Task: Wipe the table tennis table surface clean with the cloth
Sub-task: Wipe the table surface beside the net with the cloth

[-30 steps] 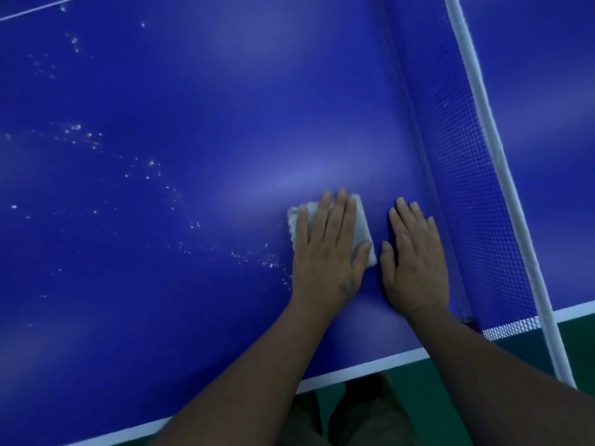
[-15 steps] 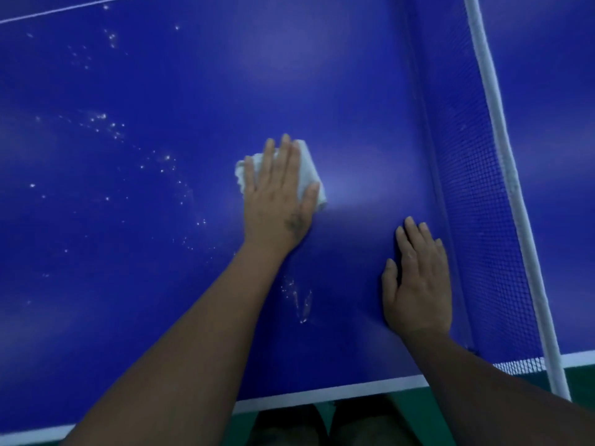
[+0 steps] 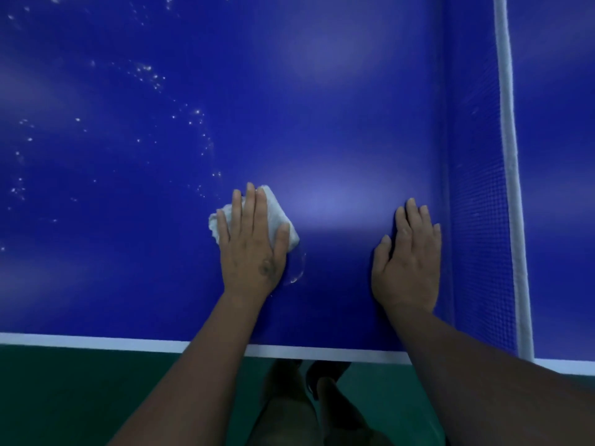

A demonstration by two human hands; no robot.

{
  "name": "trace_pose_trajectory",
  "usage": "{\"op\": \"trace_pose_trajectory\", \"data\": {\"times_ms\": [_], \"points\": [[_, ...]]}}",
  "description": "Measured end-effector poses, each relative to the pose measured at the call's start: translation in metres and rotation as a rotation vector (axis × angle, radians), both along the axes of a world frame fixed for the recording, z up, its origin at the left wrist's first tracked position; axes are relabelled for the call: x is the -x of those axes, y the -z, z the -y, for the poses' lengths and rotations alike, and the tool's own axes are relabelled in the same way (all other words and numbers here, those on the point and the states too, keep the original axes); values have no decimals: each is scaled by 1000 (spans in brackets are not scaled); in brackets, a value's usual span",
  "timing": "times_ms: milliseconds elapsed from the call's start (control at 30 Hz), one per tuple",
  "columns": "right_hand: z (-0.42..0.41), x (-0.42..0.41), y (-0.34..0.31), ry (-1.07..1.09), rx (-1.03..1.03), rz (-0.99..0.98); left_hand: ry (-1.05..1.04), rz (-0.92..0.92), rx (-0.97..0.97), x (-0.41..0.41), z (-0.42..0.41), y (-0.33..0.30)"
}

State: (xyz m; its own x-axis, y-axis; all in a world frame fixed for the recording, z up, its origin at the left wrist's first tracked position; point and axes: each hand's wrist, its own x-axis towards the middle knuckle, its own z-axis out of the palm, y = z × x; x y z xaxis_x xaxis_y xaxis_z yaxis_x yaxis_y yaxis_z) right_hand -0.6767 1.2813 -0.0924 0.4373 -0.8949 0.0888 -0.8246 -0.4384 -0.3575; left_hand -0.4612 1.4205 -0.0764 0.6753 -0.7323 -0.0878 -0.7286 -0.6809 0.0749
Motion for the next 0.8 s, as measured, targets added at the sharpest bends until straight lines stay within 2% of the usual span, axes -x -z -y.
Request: {"op": "trace_pose_trajectory", "data": {"times_ms": [200, 333, 467, 567, 667, 800], "points": [[0, 1, 2, -5, 16, 4, -106, -35, 33, 54, -39, -5], [-1, 1, 6, -15, 57, 23, -110, -22, 50, 37, -7, 1], [-1, -1, 7, -13, 70, 55, 13, -11, 102, 27, 63, 6], [0, -1, 8, -6, 116, 87, 137, 5, 127, 53, 83, 8], [0, -1, 9, 7, 146, 102, 291, 5, 141, 93, 56, 9], [-4, 6, 4, -7, 53, 170, 378, -67, 100, 145, -24, 0]]}}
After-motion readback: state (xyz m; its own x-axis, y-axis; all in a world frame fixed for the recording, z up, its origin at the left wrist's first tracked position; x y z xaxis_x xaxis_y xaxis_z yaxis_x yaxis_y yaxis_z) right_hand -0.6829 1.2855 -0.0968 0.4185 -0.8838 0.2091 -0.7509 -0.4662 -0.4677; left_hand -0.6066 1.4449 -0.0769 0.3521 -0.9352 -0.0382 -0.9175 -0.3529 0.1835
